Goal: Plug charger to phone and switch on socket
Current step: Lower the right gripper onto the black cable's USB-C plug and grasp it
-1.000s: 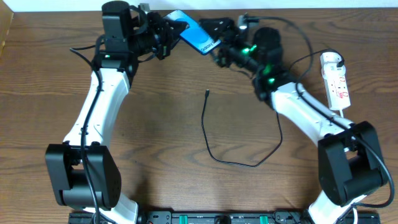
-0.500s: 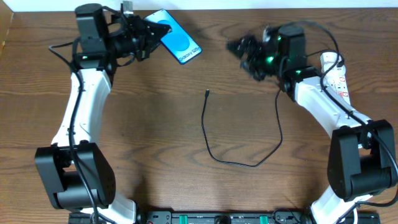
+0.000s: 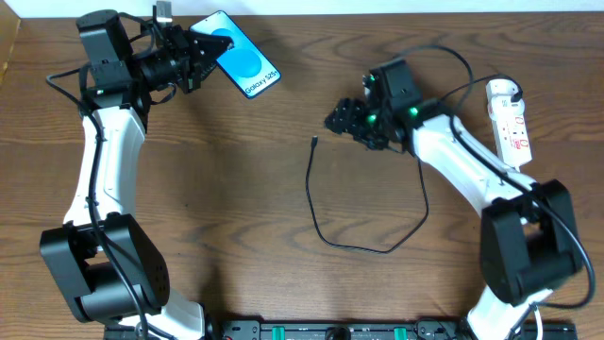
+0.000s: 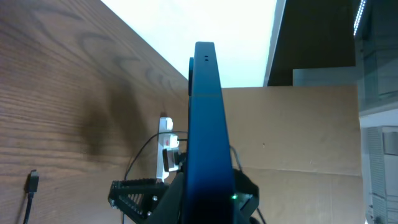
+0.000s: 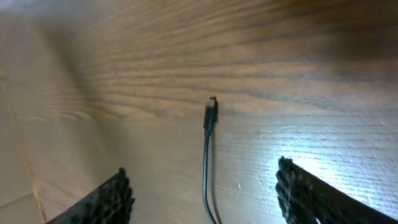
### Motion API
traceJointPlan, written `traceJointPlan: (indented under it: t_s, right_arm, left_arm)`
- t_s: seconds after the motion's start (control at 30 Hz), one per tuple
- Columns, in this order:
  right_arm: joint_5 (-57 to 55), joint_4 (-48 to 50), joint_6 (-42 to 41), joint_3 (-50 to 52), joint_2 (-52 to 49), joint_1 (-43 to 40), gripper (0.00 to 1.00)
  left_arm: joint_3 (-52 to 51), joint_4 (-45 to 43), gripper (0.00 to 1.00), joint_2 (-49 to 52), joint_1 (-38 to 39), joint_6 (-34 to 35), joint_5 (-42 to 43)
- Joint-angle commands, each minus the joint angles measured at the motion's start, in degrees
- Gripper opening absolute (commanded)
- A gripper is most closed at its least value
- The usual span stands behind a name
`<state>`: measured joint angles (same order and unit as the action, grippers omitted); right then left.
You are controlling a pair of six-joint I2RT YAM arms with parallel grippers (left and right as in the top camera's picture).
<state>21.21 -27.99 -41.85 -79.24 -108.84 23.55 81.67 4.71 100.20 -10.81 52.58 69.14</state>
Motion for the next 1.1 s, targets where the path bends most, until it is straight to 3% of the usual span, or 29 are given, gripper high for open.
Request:
traceJointPlan:
  t_s: [0.0, 0.13, 0.37, 0.63, 0.8, 1.07]
  right_arm:
    - [-1.5, -4.2, 3.5, -7.3, -5.5, 1.4, 0.7]
    - [3.2, -7.6, 4.7, -13.2, -11.8, 2.9, 0.61]
    - [2.8, -6.5, -0.2, -13.7, -15.4, 5.4, 0.37]
    - [0.2, -6.6, -2.9, -13.6, -16.6, 7.4, 0.34]
    - [-0.1, -7.1, -4.9, -13.6, -18.7, 8.2, 0.24]
    - [-2.0, -6.7, -4.9, -13.6, -20.5, 8.3, 0.25]
  left_arm:
    - [1.0, -0.4, 0.07, -1.2, -0.1, -0.3, 2.4]
    - [1.0, -0.4, 0.07, -1.2, -0.1, 0.2, 2.4]
    - [1.0, -0.4, 0.08, -1.2, -0.1, 0.2, 2.4]
    - [1.0, -0.4, 0.07, -1.2, -0.1, 1.1, 2.4]
    - [1.0, -0.4, 0.07, -1.2, -0.1, 1.1, 2.4]
    - [1.0, -0.4, 0.07, -1.2, 0.0, 1.1, 2.4]
